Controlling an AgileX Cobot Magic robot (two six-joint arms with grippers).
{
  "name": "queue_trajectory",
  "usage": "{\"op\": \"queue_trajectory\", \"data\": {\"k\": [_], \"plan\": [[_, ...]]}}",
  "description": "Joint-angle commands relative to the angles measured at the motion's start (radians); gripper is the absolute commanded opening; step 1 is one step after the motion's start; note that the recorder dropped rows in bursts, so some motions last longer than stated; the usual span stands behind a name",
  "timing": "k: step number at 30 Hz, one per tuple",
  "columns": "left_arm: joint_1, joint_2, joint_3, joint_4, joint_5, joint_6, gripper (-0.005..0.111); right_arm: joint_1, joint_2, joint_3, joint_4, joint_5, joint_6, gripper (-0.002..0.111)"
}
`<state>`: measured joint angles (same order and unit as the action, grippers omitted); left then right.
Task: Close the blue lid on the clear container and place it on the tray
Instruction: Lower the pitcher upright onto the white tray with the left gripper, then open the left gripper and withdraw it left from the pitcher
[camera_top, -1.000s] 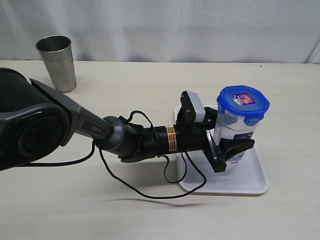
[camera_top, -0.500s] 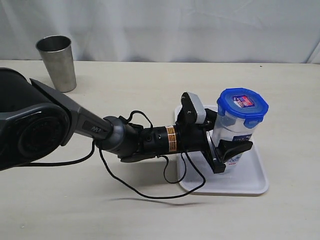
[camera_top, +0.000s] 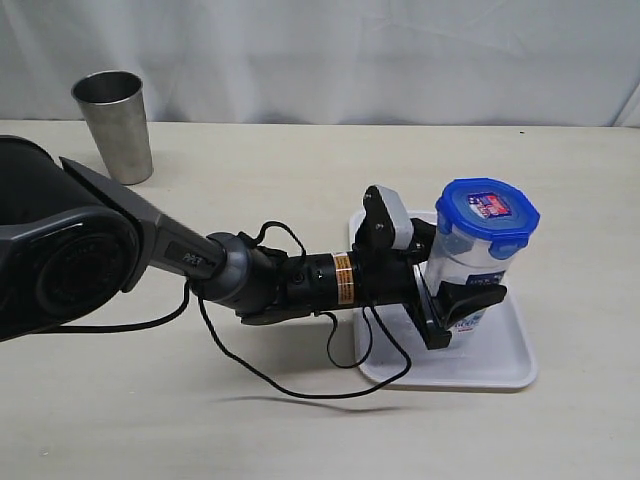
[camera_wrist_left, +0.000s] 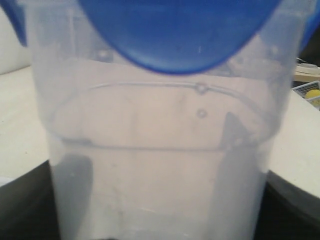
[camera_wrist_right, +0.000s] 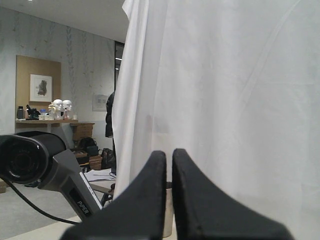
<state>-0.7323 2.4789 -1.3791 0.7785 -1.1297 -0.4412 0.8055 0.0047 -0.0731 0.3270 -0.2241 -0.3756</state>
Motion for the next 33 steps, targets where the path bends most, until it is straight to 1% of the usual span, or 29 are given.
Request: {"op": "queue_trajectory", "data": {"k": [1, 3, 4, 5, 10, 15, 20, 22, 26, 27, 28, 29, 31, 33], "plan": [[0.005, -0.011, -0.013, -0.012, -0.024, 0.027, 0.079, -0.003, -0.005, 0.003, -0.002, 0.006, 0.001, 0.005], [0.005, -0.011, -0.013, -0.012, -0.021, 0.027, 0.095, -0.003, -0.005, 0.003, -0.002, 0.006, 0.001, 0.005], [0.005, -0.011, -0.013, -0.012, -0.021, 0.027, 0.100, -0.003, -0.005, 0.003, -0.002, 0.006, 0.001, 0.005], [0.005, -0.011, -0.011, -0.012, -0.021, 0.027, 0.102, -0.003, -0.005, 0.003, -0.002, 0.006, 0.001, 0.005], [0.012, -0.011, -0.011, -0.012, -0.032, 0.027, 0.103, -0.003, -0.005, 0.003, -0.002, 0.006, 0.001, 0.005], [0.032, -0.011, -0.011, 0.017, -0.032, 0.017, 0.103, -0.003, -0.005, 0.003, -0.002, 0.006, 0.001, 0.005], [0.068, -0.021, -0.011, 0.217, -0.034, -0.004, 0.103, -0.003, -0.005, 0.003, -0.002, 0.006, 0.001, 0.005], [0.080, -0.025, -0.011, 0.253, -0.031, -0.057, 0.103, -0.003, -0.005, 0.003, -0.002, 0.006, 0.001, 0.005], [0.118, -0.026, -0.011, 0.265, -0.034, -0.142, 0.103, -0.003, -0.005, 0.003, -0.002, 0.006, 0.001, 0.005], [0.141, -0.026, -0.011, 0.302, -0.034, -0.165, 0.103, -0.003, -0.005, 0.003, -0.002, 0.006, 0.001, 0.005], [0.149, -0.026, -0.011, 0.319, -0.034, -0.170, 0.103, -0.003, -0.005, 0.003, -0.002, 0.006, 0.001, 0.005], [0.165, -0.026, -0.011, 0.374, -0.032, -0.193, 0.103, -0.003, -0.005, 0.003, -0.002, 0.006, 0.001, 0.005], [0.183, -0.026, -0.011, 0.447, -0.028, -0.222, 0.103, -0.003, -0.005, 0.003, -0.002, 0.006, 0.001, 0.005], [0.190, -0.026, -0.011, 0.485, -0.032, -0.246, 0.103, -0.003, -0.005, 0.003, -0.002, 0.006, 0.001, 0.005]]}}
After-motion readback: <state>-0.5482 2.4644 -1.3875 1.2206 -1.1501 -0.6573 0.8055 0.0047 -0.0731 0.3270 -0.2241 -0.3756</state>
